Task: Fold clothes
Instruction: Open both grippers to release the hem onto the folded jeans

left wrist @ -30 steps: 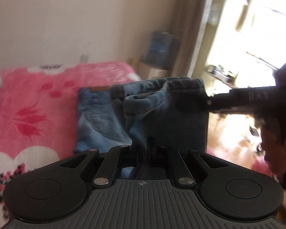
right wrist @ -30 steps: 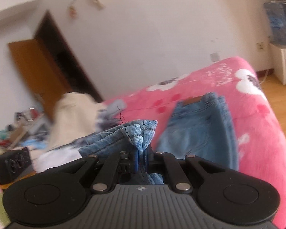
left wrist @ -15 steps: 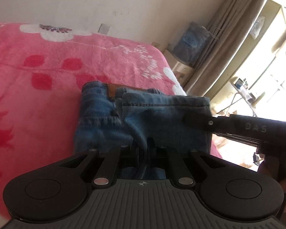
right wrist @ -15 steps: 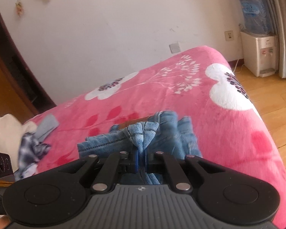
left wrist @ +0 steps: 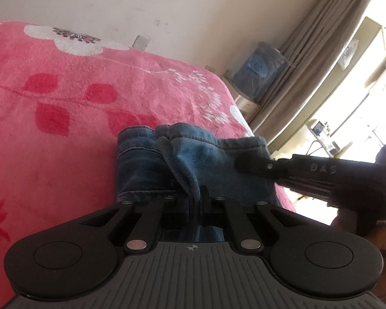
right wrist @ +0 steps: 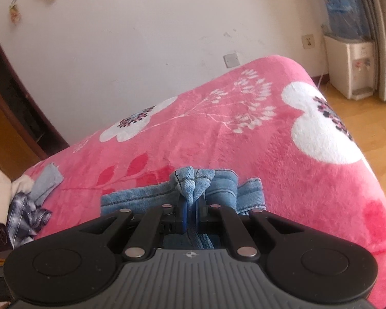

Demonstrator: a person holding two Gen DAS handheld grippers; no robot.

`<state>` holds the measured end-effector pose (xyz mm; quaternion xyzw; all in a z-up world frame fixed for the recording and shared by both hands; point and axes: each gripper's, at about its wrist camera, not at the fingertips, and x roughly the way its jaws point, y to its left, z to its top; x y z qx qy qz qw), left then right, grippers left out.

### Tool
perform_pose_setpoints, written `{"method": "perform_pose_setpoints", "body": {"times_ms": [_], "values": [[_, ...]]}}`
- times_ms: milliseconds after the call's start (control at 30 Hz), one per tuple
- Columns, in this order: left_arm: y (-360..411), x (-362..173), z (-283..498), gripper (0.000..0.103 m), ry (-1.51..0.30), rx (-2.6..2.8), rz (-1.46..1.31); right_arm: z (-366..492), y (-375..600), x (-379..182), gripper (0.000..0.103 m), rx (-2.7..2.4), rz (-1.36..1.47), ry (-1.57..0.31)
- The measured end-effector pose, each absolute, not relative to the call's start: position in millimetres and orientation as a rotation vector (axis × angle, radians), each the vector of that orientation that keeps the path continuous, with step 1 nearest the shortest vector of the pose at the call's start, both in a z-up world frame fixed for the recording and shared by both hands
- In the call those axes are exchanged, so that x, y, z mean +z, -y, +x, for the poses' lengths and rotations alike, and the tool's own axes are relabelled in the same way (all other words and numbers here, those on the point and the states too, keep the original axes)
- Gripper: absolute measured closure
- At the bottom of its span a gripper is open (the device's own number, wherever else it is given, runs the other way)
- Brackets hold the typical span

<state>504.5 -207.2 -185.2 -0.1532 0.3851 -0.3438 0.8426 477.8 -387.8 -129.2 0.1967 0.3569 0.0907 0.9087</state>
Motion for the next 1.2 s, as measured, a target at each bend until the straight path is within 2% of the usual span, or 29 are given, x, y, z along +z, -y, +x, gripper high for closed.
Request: {"method": "perform_pose_setpoints", "body": {"times_ms": [167, 233, 267, 300, 333, 367, 467, 733, 967, 1067, 1200], "values": [[203, -192, 511, 0.092, -0.844, -0.736, -0.37, 486, 385, -142, 0.097, 0.149, 0.397, -0.777], [193, -195, 516, 0.091, -0.891, -0.741, -0.471, 489, 388, -143, 0.091, 0.141, 0.432, -0.8], [188, -195, 517, 0.083, -0.916, -0.739, -0.519, 489, 393, -140, 0.085, 0.137, 0.472, -0.813], [183, -191, 514, 0.076, -0.913, -0.726, -0.537, 487, 398, -135, 0.069, 0.133, 0.508, -0.826], [178, -187, 510, 0.056, -0.899, -0.708, -0.543, 483, 403, -128, 0.059, 0.139, 0.534, -0.83], [173, -183, 506, 0.048, -0.884, -0.691, -0.549, 478, 407, -119, 0.057, 0.137, 0.536, -0.824], [157, -168, 493, 0.037, -0.839, -0.636, -0.568, 458, 421, -89, 0.042, 0.101, 0.5, -0.822], [100, -111, 423, 0.037, -0.745, -0.572, -0.545, 373, 460, -19, 0.039, 0.076, 0.451, -0.776], [78, -97, 286, 0.037, -0.797, -0.672, -0.312, 231, 452, -53, 0.039, 0.199, 0.433, -0.797], [79, -112, 218, 0.037, -0.798, -0.748, -0.22, 170, 448, -68, 0.039, 0.252, 0.425, -0.806], [99, -144, 153, 0.038, -0.775, -0.814, -0.053, 88, 444, -89, 0.046, 0.323, 0.413, -0.817]]}}
